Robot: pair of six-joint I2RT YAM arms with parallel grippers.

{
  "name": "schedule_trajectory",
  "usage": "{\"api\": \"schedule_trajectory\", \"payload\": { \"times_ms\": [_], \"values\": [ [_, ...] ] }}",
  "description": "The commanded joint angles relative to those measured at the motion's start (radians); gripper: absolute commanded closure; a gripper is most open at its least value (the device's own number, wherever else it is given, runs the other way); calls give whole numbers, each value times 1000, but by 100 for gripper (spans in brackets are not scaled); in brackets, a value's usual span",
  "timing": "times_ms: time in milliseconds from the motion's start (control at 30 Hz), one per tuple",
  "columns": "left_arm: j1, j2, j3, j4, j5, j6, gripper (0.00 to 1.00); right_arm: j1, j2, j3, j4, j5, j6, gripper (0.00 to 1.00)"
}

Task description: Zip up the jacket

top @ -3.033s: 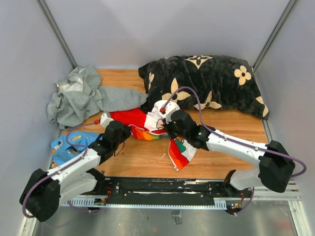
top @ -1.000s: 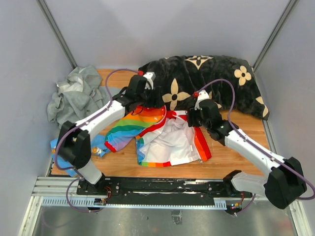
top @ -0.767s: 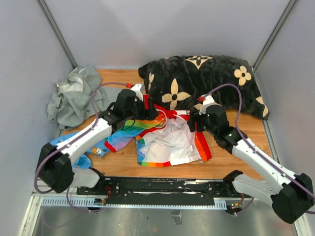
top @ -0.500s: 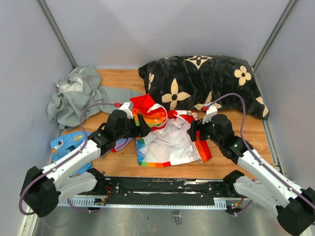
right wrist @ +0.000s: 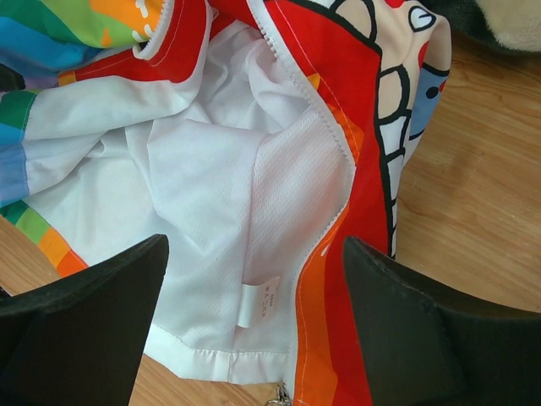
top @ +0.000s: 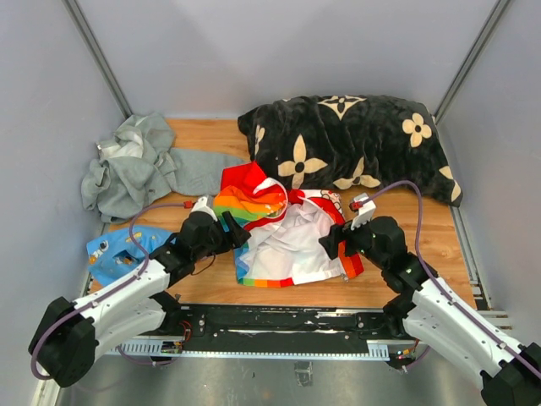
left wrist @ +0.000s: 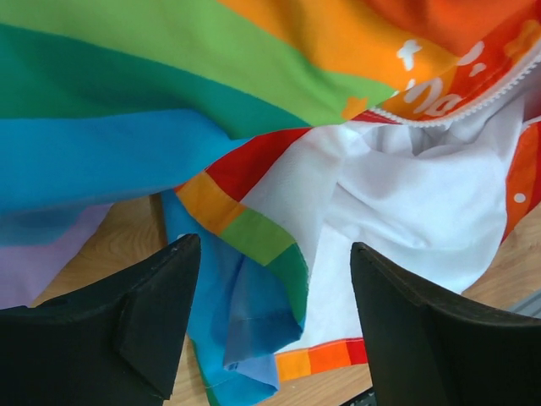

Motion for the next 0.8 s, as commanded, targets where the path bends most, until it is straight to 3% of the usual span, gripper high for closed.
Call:
{"api": "schedule_trajectory", "payload": {
  "times_ms": [0, 200, 333, 433, 600, 767],
  "values": [
    [-3, 50, -47, 147, 6, -43, 27, 16, -27, -37, 64, -4, 26, 15],
    [-3, 123, -65, 260, 37, -21, 39, 28, -67, -63, 76, 18, 41, 14],
    [-18, 106, -71, 292, 60, -11, 60, 31, -58, -74, 87, 47, 43, 14],
    [-59, 62, -53, 279, 57, 16, 70, 32, -46, -76, 86, 64, 40, 14],
    [-166, 52, 43, 177, 22, 94, 85, 33, -53, -71, 75, 64, 42, 14],
    [-350, 118, 116, 153, 6, 161, 91, 35, -86, -58, 49, 60, 52, 14]
  ]
}}
